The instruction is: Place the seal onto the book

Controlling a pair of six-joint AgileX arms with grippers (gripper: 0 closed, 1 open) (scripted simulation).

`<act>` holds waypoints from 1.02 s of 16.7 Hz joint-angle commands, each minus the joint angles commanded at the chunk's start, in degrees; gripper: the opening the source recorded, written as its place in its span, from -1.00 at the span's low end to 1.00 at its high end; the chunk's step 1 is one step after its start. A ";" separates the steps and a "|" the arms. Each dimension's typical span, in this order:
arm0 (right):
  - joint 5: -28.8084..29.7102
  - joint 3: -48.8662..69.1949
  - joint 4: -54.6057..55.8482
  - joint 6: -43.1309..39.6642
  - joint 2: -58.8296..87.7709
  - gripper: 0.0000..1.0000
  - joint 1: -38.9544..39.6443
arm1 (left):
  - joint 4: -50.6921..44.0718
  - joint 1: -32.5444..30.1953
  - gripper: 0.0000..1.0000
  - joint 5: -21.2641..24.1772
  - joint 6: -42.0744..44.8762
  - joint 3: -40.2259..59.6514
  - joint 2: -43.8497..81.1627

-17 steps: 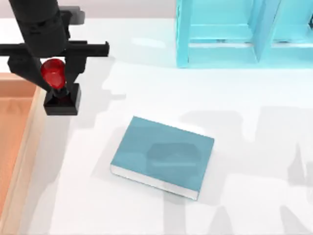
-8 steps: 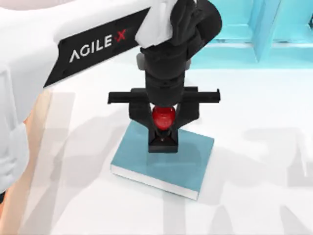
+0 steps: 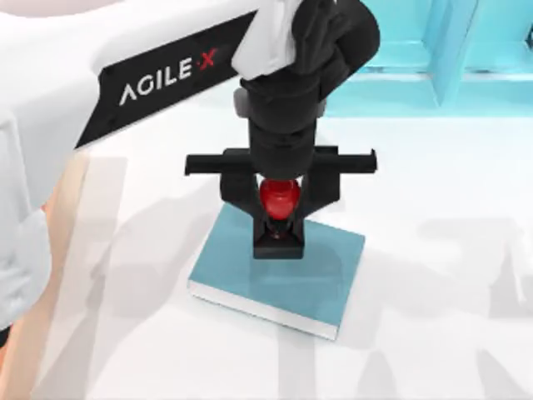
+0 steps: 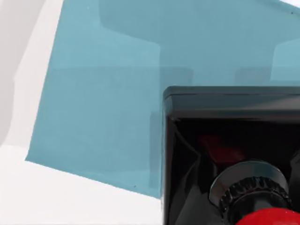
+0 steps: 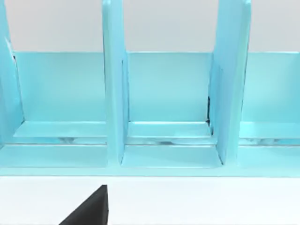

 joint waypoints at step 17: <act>0.00 0.00 0.00 0.00 0.00 1.00 0.00 | -0.30 -0.04 0.96 -0.02 -0.03 0.37 0.03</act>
